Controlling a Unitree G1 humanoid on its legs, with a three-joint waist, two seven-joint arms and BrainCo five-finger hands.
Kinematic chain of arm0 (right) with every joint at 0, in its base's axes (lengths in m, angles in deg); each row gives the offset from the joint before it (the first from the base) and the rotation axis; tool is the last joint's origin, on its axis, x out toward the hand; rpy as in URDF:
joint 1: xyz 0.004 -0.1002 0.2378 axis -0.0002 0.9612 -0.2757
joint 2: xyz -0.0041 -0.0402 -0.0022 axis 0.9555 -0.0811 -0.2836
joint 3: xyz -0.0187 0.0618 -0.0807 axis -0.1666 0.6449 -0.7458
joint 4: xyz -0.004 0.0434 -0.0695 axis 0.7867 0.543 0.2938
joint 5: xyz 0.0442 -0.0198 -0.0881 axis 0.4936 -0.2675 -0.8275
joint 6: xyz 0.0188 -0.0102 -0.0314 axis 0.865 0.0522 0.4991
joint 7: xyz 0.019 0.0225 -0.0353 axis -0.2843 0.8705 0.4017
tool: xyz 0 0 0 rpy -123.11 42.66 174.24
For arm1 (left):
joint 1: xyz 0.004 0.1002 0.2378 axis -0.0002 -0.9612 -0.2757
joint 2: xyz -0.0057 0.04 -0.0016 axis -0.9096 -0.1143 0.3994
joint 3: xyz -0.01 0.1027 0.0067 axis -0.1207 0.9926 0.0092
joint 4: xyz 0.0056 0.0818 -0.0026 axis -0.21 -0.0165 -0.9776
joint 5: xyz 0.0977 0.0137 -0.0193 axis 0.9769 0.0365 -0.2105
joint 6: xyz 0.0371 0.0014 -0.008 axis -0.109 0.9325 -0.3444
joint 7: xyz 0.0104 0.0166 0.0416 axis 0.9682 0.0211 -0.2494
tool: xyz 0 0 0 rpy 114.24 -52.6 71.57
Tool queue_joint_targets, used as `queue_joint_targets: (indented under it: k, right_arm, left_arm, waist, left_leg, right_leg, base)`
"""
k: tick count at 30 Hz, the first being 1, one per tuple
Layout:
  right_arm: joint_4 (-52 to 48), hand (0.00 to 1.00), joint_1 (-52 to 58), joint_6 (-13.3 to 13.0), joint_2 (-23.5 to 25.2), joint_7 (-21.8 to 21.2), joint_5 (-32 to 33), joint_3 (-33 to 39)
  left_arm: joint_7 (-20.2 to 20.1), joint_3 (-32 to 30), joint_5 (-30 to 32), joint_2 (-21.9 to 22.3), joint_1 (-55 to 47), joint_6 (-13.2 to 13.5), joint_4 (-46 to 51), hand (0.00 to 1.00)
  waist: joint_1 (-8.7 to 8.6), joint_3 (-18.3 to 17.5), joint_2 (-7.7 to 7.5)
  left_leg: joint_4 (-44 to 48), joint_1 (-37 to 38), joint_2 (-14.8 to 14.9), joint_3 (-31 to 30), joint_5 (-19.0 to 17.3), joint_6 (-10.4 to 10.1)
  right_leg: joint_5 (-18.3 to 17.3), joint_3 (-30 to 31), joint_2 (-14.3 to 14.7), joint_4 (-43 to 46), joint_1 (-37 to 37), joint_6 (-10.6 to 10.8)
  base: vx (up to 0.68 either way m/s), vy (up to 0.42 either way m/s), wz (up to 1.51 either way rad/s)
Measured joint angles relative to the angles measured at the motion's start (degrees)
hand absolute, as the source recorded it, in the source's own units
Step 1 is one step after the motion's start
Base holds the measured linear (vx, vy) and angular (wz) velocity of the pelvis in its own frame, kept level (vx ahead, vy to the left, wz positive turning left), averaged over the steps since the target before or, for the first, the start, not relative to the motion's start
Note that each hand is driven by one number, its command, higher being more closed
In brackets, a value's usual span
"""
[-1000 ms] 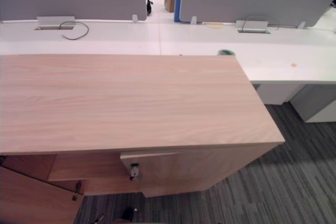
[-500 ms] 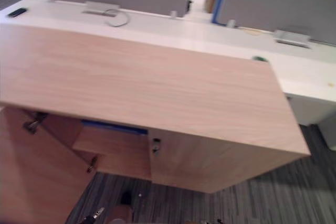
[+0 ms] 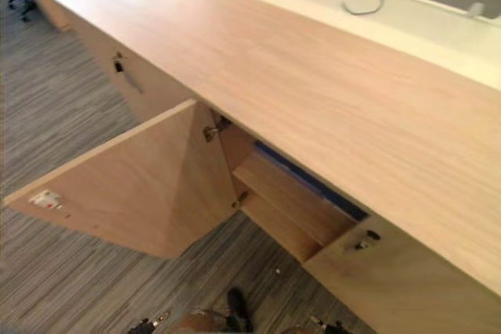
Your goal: Walk over to the cabinet, pick up the folder, carry it to the office cabinet, place the folder inside the office cabinet, then close the office cabinet door
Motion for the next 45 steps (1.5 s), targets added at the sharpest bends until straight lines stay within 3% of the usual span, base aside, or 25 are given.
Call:
queue_joint_targets:
  k: [1,8,17,22,24,25,26,29,33,38,45]
  right_arm:
    - [0.0,0.00,0.0,0.0,0.1,0.1,0.0,0.0]
    - [0.1,0.00,0.6,0.2,0.2,0.4,0.0,-0.1]
    - [1.1,0.00,0.4,0.6,0.1,0.4,0.0,-0.1]
    - [1.8,0.00,-0.6,0.6,0.4,0.4,0.0,-1.2]
    - [1.4,0.00,-0.7,0.6,0.0,0.4,0.0,-2.6]
    - [1.0,0.00,-0.6,0.6,-0.2,0.3,0.0,-3.8]
    - [0.2,0.00,0.3,0.6,0.1,0.2,0.0,-4.6]
    - [-0.2,0.00,1.4,0.4,1.1,0.2,0.1,-4.5]
    - [1.6,0.00,1.2,0.1,1.7,0.2,0.0,-4.5]
    - [2.3,0.00,1.2,0.1,1.6,0.2,0.0,-3.5]
    - [3.1,0.00,0.9,0.1,1.3,0.2,0.0,-4.1]
  left_arm:
    - [0.0,-0.4,-0.1,-0.2,-0.4,-0.1,-0.4,0.00]
    - [0.0,-3.2,0.2,0.4,-2.3,-0.2,-1.8,0.00]
    - [0.0,-5.3,-0.2,0.7,-2.6,-0.3,-2.1,0.00]
    - [0.0,-4.8,-0.2,0.0,-2.6,-0.2,-2.0,0.00]
    - [0.0,-2.4,-0.2,-0.6,-2.5,-0.1,-1.8,0.00]
    - [0.1,-1.1,-0.1,-0.9,-2.5,-0.1,-1.0,0.00]
    - [0.1,0.6,0.3,-1.7,-1.4,0.0,-0.6,0.00]
    - [0.3,0.4,0.4,-2.1,0.4,0.5,0.2,0.00]
    - [0.6,-1.4,0.4,-2.2,1.2,0.6,0.3,0.00]
    - [1.1,-3.0,0.4,-1.7,0.1,0.3,-0.2,0.00]
    - [1.1,-2.9,0.3,-1.6,0.4,0.4,-1.4,0.00]
  waist:
    - [-0.22,0.2,-0.23]
    - [-0.30,0.4,-0.60]
    - [-0.14,0.8,-1.28]
    - [-0.03,1.4,-2.38]
    - [-0.25,1.3,-2.25]
    - [-0.32,1.2,-2.21]
    - [-0.55,1.1,-2.48]
    - [-0.58,0.7,-3.41]
    - [-0.07,-0.6,-5.49]
    - [0.45,-0.7,-5.01]
    - [1.12,-0.7,-4.96]
  left_leg:
    - [-2.8,1.4,-0.2,-0.6,1.5,-0.1]
    - [-2.9,2.0,0.3,-0.9,1.8,-0.7]
    - [-2.9,2.3,-0.9,-1.9,1.2,0.2]
    - [-2.9,2.8,-1.3,-2.3,0.8,0.6]
    - [-2.9,2.6,-0.8,-3.4,0.3,0.7]
    - [-2.9,2.4,-0.4,-4.5,0.3,0.7]
    - [-2.8,1.6,0.2,-7.2,0.6,0.4]
    - [-2.8,0.8,0.3,-12.0,1.9,-0.7]
    - [-2.6,-1.3,0.2,-15.9,4.3,-2.3]
    - [-2.8,-0.3,4.0,-17.9,5.3,-4.1]
    - [-2.8,-0.1,4.6,-20.1,5.7,-5.1]
  right_leg:
    - [0.0,0.0,0.4,0.4,0.2,0.1]
    - [-0.5,-0.3,1.0,0.0,1.1,-0.4]
    - [-0.4,-1.5,0.5,-0.5,2.1,-0.4]
    - [-0.2,-1.4,-0.1,0.9,2.3,-0.1]
    - [-1.1,5.4,-0.6,7.1,-0.2,-1.8]
    - [-1.5,12.2,-0.3,11.2,-3.1,-3.1]
    - [-2.9,24.3,1.7,15.6,-6.2,-3.5]
    - [-5.5,35.0,3.6,17.7,-8.1,-0.6]
    - [-4.5,34.5,3.5,5.7,-8.6,-1.2]
    - [-4.1,31.6,7.4,2.3,-5.7,-1.5]
    - [-3.7,29.6,8.5,0.7,-3.3,-2.0]
  base:
    - [-0.06,0.017,0.07]
    - [-0.08,-0.032,0.02]
    - [0.00,0.004,0.07]
    - [0.03,0.008,0.02]
    - [0.03,0.042,0.18]
    - [-0.02,0.109,0.61]
    - [-0.04,0.092,0.77]
    - [-0.02,-0.024,0.93]
    - [-0.01,-0.205,0.71]
    - [0.00,-0.264,0.15]
    - [0.03,-0.080,0.15]
